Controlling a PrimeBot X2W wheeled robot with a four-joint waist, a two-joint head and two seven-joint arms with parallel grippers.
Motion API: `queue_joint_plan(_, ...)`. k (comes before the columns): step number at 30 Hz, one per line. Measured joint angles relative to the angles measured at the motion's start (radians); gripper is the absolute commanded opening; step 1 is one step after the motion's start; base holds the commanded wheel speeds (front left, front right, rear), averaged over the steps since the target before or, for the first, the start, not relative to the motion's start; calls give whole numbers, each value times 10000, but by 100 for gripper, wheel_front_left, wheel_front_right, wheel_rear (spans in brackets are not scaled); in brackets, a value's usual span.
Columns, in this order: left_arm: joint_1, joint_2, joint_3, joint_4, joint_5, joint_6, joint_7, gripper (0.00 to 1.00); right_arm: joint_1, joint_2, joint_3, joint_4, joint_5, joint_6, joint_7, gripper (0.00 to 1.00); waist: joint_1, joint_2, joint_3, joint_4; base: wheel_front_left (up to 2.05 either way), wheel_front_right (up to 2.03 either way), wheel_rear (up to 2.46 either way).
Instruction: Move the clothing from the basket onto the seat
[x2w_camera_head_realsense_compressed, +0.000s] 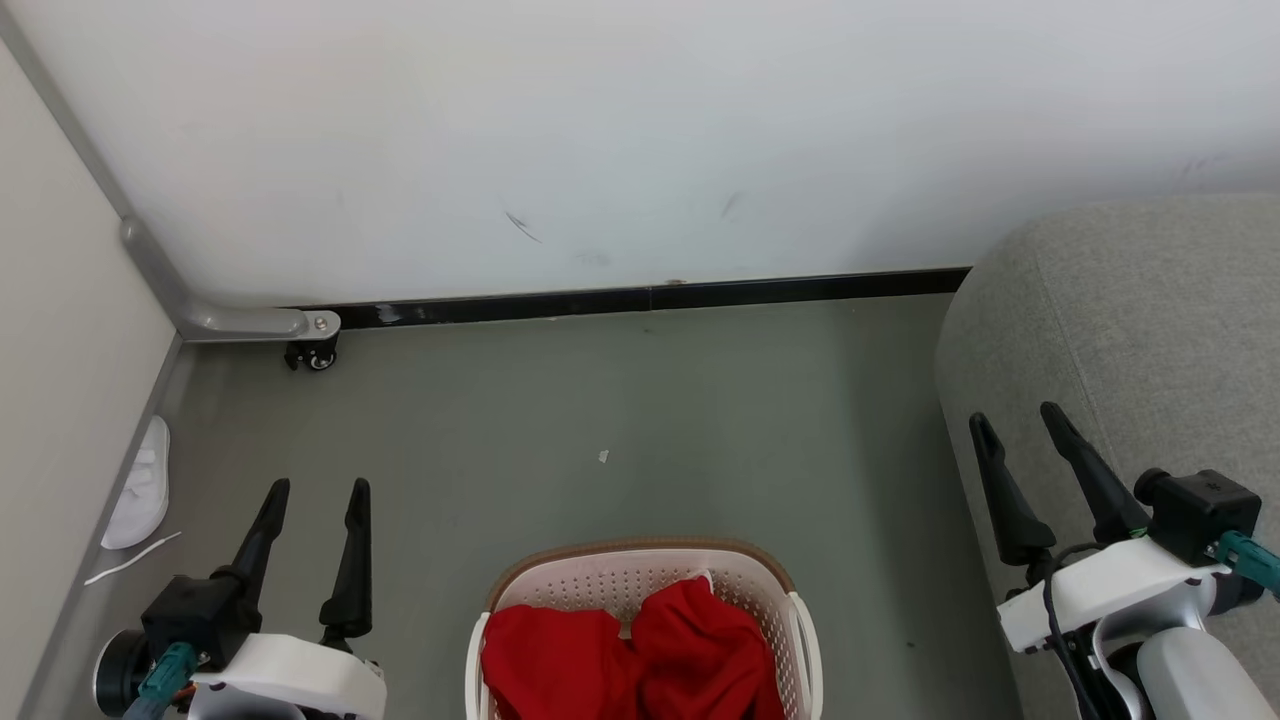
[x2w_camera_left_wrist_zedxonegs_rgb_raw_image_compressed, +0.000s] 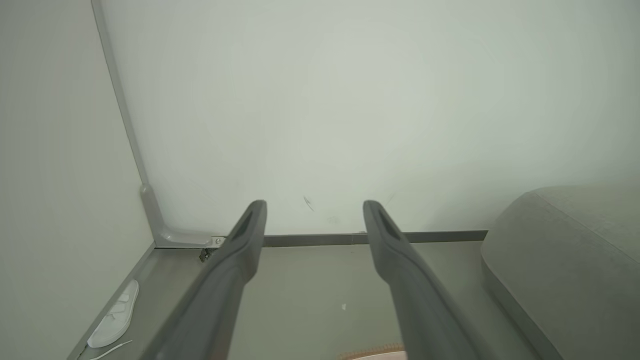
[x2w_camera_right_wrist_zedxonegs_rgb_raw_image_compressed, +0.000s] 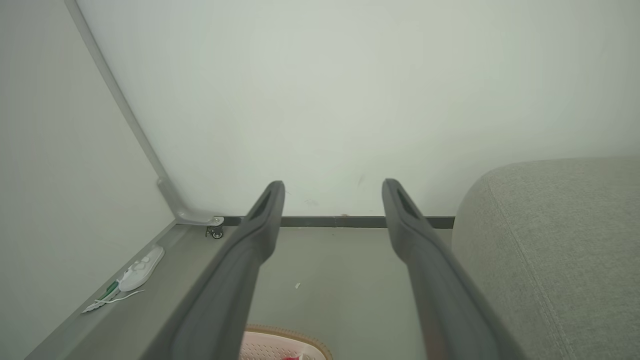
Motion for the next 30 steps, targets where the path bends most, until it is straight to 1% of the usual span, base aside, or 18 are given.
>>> queue_joint_plan(4,0,-4,4,61,0,-151,0,100,-1,0,-2,-25,0,0,0,100,0,0,137,-18,0,0,0)
queue_joint_plan(8,0,-21,8,81,0,-163,0,100,-5,6,-17,-153,0,0,0,100,0,0,306,-41,0,0,0)
queue_joint_plan(18,-17,-42,-81,284,15,-407,0,100,-212,4,-2,-265,0,0,0,100,0,0,876,-113,0,0,0)
queue_joint_plan(30,-581,-44,-190,477,88,-598,0,100,-474,38,8,-420,0,0,0,100,0,0,1725,-204,0,0,0)
